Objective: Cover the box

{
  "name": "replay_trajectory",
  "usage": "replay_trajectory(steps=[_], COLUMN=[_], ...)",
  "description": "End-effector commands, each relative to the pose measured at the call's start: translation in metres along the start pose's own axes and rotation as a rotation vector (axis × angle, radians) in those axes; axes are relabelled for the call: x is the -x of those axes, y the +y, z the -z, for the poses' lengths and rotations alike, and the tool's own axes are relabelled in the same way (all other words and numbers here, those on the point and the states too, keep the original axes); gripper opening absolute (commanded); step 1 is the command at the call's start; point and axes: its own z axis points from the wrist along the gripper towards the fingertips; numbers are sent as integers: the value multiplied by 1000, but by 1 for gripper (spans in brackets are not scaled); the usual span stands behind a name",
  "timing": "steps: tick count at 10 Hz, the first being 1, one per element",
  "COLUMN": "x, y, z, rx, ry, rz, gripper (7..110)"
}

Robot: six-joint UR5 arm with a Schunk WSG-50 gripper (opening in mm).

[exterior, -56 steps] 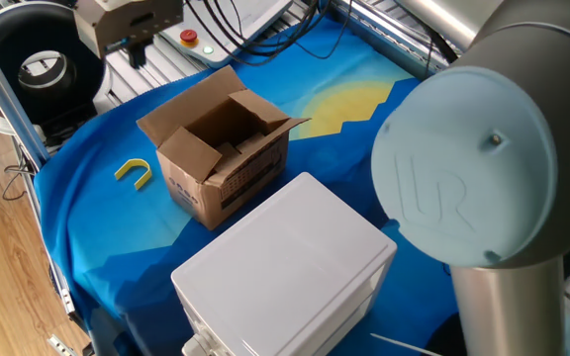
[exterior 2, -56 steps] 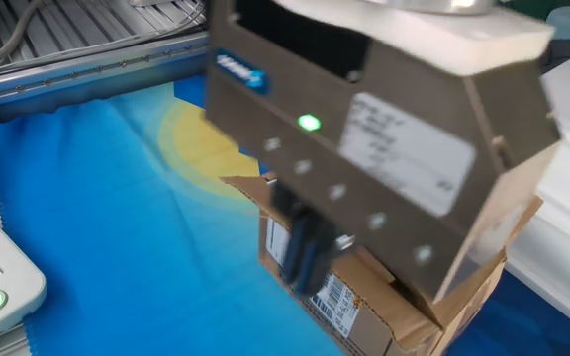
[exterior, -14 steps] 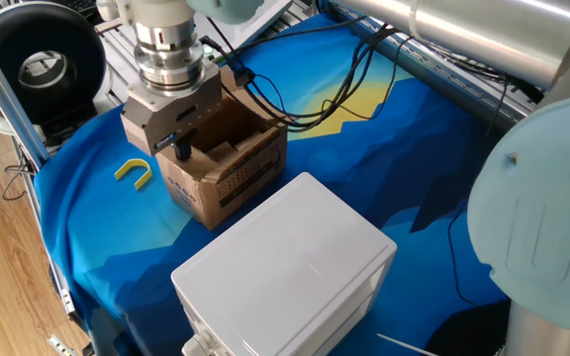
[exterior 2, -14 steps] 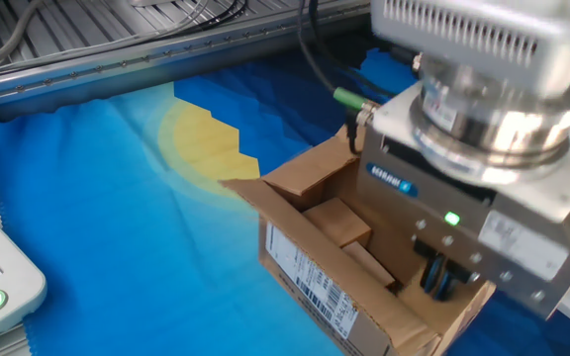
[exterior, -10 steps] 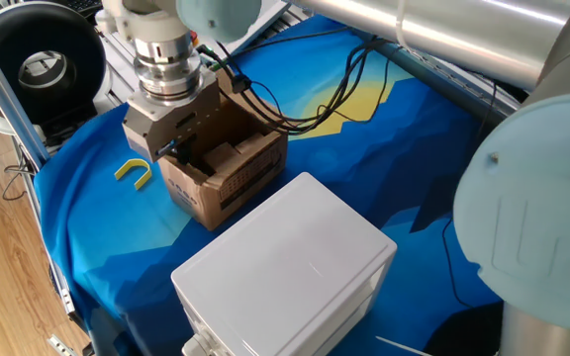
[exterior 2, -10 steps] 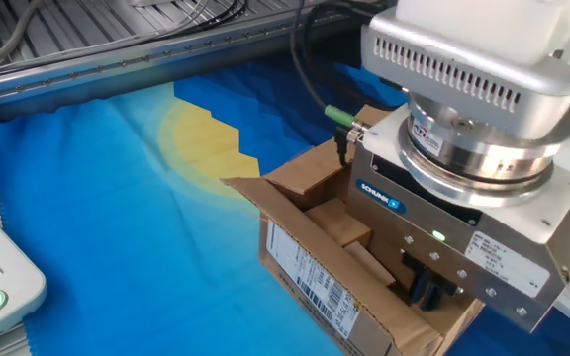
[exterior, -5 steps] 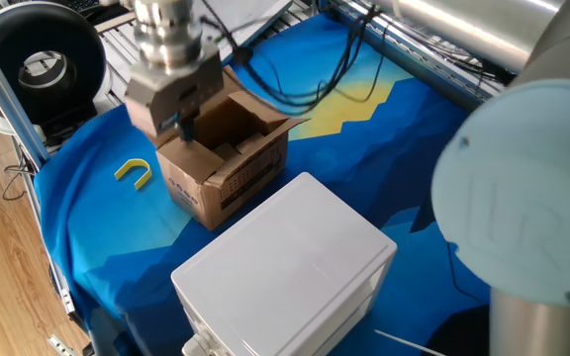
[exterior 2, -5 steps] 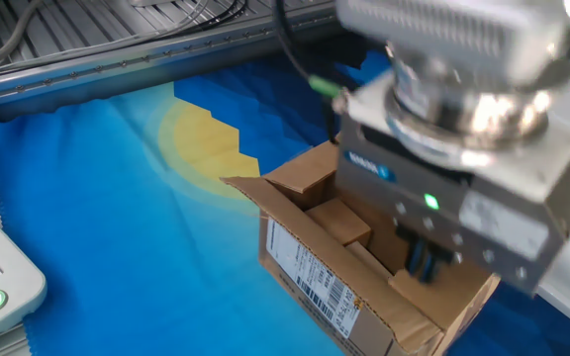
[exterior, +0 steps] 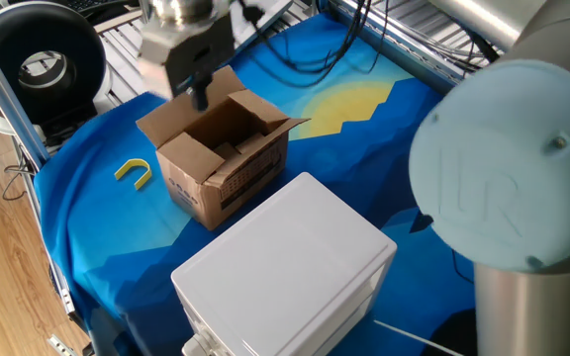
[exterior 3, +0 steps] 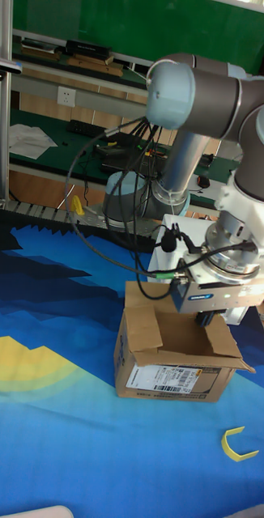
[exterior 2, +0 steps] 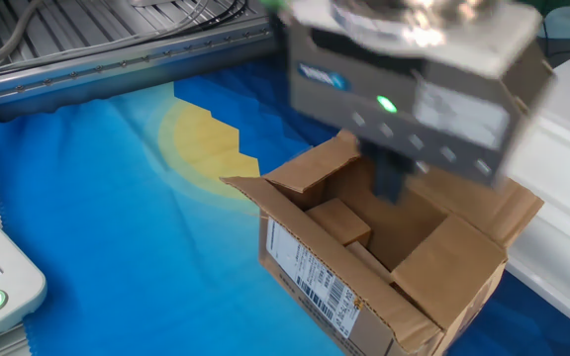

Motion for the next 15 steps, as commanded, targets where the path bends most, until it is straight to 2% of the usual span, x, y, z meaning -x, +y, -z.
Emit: replay_trajectory(steps=[1, 2, 4, 5, 7, 8, 9, 11, 12, 13, 15], x=[9, 14, 11, 5, -2, -5, -15, -22, -20, -17, -10], y=[-41, -47, -56, -57, -40, -40, -37, -65, -71, -60, -44], z=[-10, -21, -26, -22, -1, 16, 26, 31, 17, -1, -5], rx=[-45, -42, -61, -53, 21, 12, 11, -85, -78, -21, 44], ry=[-36, -56, -67, -62, -82, -122, -128, -168, -190, -197, -223], rz=[32, 41, 56, 59, -9, -38, -63, -73, -72, -76, -57], gripper=[7, 7, 7, 7, 7, 7, 7, 7, 7, 7, 7])
